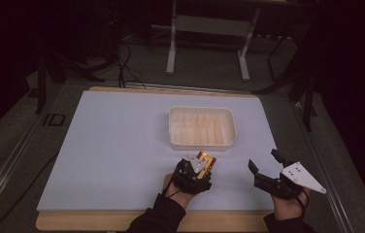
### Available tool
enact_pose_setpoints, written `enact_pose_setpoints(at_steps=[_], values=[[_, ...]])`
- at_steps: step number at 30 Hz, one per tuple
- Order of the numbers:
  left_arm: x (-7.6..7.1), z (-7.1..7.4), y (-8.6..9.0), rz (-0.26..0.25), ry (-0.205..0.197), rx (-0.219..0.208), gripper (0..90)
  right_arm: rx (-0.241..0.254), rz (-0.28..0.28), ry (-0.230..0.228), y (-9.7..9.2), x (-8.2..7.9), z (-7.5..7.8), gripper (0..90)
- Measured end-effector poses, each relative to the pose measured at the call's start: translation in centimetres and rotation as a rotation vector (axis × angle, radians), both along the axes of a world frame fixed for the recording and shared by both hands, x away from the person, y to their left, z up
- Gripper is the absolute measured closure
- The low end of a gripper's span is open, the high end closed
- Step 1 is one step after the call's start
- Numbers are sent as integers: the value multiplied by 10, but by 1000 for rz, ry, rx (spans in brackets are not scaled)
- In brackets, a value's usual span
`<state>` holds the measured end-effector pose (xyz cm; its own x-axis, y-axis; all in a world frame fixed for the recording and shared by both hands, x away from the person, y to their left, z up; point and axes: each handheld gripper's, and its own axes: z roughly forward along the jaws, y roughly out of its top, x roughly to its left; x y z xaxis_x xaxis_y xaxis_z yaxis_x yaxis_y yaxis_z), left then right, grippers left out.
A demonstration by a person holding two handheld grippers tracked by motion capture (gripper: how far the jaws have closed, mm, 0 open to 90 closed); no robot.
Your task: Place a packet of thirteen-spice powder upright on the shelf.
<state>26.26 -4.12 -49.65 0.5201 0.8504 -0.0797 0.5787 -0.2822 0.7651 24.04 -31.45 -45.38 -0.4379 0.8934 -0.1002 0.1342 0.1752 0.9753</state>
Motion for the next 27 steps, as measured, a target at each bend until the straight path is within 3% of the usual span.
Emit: enact_pose_setpoints(at_steps=[8, 14, 21, 24, 27], values=[[-2, 13, 18, -12, -58, -16, 331, -1, 2, 7, 1, 1, -1, 137], [-5, 20, 28, -75, -99, -41, 332, -4, 5, 9, 3, 1, -2, 137], [-10, 21, 35, -160, -146, -21, 331, -8, 10, 8, 5, 0, -1, 137], [-12, 20, 37, -196, -174, -32, 332, -4, 21, 5, 8, -3, 0, 137], [-13, 19, 39, -239, -200, -73, 332, -10, 40, -5, 12, -7, 3, 137]])
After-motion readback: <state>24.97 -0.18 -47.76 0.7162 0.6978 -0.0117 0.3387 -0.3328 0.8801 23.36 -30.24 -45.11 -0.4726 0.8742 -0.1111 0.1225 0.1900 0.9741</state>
